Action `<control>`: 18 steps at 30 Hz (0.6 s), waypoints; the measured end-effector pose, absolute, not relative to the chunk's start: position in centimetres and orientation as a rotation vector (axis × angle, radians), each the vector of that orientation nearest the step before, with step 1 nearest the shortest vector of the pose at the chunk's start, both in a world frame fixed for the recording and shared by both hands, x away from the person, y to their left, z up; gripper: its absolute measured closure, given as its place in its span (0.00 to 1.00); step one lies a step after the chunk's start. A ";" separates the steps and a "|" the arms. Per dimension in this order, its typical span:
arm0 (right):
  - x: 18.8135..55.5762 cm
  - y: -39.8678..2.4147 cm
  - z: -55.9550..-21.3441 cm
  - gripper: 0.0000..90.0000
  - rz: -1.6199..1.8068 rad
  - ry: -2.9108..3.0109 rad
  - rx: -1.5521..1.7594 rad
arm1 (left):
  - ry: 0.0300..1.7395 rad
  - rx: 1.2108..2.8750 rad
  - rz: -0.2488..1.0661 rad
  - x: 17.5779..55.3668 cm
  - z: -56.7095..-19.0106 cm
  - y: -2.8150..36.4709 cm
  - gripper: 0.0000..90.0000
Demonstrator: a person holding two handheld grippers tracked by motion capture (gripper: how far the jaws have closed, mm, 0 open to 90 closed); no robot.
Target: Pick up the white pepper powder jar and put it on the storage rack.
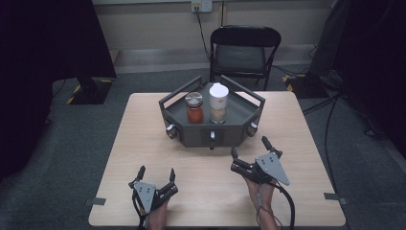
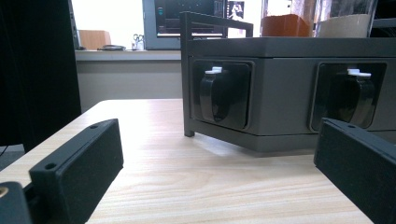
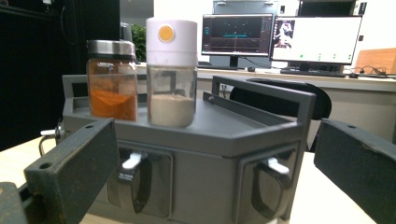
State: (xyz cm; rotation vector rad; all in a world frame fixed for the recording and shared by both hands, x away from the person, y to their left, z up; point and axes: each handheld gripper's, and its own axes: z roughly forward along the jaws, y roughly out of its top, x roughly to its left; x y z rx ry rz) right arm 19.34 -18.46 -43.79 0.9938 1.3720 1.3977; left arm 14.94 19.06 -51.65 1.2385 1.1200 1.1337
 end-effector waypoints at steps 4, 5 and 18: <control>18.9 -18.7 -44.5 0.00 1.389 1.365 1.018 | 1.120 1.239 1.134 14.9 -51.6 19.1 0.01; 18.8 -18.7 -44.7 0.00 1.384 1.364 1.019 | 1.120 1.239 1.134 14.9 -51.6 19.1 0.01; 17.1 -18.9 -47.0 0.00 1.359 1.361 1.039 | 1.125 1.234 1.140 14.9 -51.7 18.9 0.01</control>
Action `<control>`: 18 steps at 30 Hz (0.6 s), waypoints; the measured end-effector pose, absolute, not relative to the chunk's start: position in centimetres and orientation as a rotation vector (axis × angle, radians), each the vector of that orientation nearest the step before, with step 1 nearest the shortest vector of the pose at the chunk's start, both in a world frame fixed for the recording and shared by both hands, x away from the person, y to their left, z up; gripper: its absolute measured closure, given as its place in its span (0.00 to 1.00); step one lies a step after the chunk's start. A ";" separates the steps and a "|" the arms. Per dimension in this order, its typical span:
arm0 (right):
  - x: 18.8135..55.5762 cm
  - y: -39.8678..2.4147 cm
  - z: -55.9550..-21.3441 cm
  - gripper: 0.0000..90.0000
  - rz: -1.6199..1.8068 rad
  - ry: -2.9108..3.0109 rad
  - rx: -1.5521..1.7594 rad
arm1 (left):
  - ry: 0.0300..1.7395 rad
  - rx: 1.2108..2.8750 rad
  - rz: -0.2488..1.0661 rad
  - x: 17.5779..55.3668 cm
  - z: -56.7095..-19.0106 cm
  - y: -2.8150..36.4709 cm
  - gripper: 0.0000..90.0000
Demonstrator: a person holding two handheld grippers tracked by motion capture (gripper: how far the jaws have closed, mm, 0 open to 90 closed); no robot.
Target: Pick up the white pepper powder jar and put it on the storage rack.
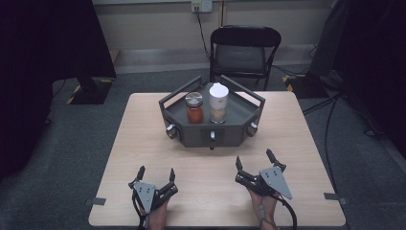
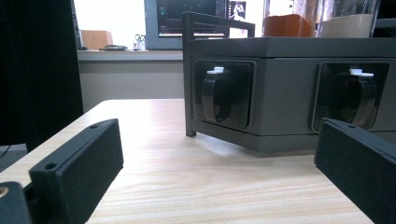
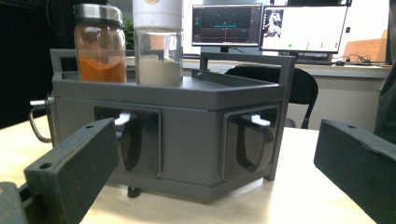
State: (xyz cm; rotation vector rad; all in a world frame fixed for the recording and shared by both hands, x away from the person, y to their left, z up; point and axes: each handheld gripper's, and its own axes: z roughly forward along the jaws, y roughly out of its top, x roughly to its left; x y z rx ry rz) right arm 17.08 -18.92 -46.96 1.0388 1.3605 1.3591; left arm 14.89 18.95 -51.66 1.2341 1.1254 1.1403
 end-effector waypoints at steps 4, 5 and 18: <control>16.7 -18.8 -47.7 0.00 1.353 1.362 1.048 | 1.127 1.233 1.142 14.9 -51.7 18.9 0.01; 16.7 -18.8 -47.8 0.00 1.353 1.364 1.054 | 1.127 1.233 1.142 14.9 -51.7 18.9 0.01; 15.9 -18.2 -49.7 0.00 1.332 1.375 1.090 | 1.127 1.233 1.142 14.9 -51.7 18.9 0.01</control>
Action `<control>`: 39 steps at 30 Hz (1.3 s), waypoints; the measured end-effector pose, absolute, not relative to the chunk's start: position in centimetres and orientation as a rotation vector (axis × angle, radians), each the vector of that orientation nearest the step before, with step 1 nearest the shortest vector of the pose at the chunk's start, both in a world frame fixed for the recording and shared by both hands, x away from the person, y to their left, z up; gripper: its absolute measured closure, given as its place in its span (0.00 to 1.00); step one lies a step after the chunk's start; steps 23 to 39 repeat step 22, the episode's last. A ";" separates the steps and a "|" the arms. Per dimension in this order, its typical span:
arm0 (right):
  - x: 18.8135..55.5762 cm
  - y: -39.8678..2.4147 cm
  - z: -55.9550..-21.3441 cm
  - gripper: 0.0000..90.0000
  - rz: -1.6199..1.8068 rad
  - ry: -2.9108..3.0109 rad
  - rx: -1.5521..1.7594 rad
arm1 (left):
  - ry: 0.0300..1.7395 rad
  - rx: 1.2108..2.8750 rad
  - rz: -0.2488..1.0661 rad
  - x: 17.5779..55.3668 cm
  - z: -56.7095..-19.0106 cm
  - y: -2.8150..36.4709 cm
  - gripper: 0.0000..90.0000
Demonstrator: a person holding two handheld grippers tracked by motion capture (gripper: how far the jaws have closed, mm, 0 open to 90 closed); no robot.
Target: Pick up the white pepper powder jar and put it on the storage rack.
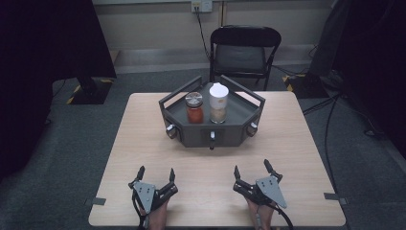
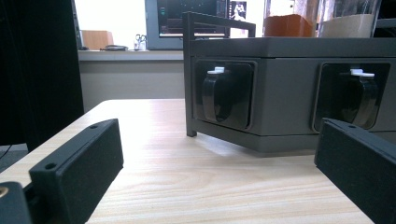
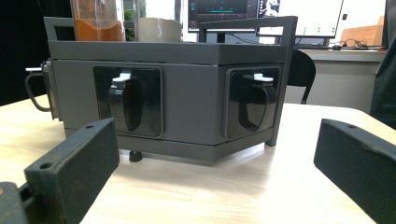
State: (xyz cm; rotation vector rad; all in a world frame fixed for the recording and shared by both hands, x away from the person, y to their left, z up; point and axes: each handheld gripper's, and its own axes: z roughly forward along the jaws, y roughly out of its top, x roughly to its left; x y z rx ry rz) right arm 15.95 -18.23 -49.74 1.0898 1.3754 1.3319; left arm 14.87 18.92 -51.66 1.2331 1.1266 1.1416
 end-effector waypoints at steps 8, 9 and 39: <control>15.8 -18.1 -50.3 0.00 1.338 1.366 1.100 | 1.125 1.234 1.140 14.9 -51.7 19.0 0.01; 15.8 -18.1 -50.3 0.00 1.337 1.369 1.103 | 1.125 1.234 1.140 14.9 -51.7 19.0 0.01; 15.8 -18.1 -50.7 0.00 1.345 1.359 1.124 | 1.125 1.234 1.140 14.9 -51.7 19.0 0.01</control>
